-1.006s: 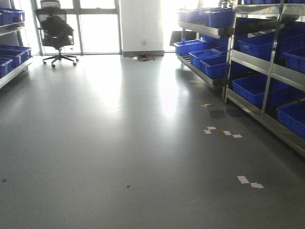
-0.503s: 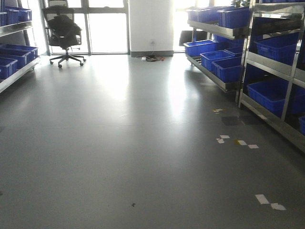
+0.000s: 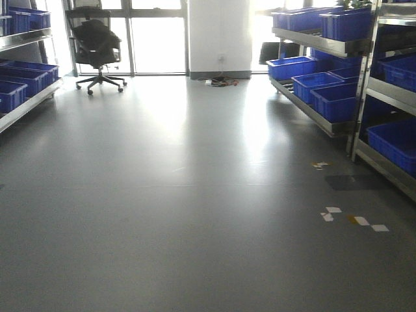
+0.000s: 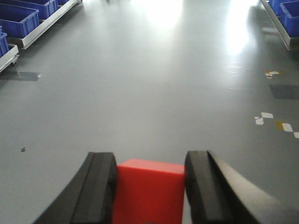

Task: Pick red cube and place on left shelf
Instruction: 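Drive the base to the shelf of blue bins holding the red cube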

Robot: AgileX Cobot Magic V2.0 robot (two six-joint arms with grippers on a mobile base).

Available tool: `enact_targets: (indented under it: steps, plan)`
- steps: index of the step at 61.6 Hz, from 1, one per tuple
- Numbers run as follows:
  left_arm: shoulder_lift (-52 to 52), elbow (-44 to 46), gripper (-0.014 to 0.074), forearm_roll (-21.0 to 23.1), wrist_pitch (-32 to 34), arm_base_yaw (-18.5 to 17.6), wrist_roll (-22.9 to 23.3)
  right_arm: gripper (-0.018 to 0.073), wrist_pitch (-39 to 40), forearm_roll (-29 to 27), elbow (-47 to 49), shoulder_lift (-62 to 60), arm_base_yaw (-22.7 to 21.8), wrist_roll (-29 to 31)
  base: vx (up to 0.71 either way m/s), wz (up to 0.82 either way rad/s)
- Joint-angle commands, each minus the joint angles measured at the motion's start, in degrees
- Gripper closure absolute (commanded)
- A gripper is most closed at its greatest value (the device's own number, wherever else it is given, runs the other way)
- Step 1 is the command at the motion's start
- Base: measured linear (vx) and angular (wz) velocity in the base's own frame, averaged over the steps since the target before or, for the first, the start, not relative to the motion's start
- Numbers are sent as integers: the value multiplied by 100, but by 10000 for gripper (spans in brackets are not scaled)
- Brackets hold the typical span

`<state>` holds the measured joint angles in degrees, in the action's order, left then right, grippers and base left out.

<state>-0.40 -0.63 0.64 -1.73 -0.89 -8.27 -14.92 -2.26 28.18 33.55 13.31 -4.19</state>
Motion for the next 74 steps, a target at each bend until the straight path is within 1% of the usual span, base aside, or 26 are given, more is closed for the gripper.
enact_targets:
  steps: [1, 55, 74]
  plan:
    - [40, -126, 491, 27, 521, -31, -3, 509, 493, 55, 175, -15, -28, 25, 52, 19]
    - [40, -126, 491, 27, 521, -31, -3, 509, 489, 55, 175, -10, -28, 25, 56, 17]
    - [40, -126, 491, 27, 521, -31, -3, 509, 489, 55, 175, -10, -28, 25, 57, 26]
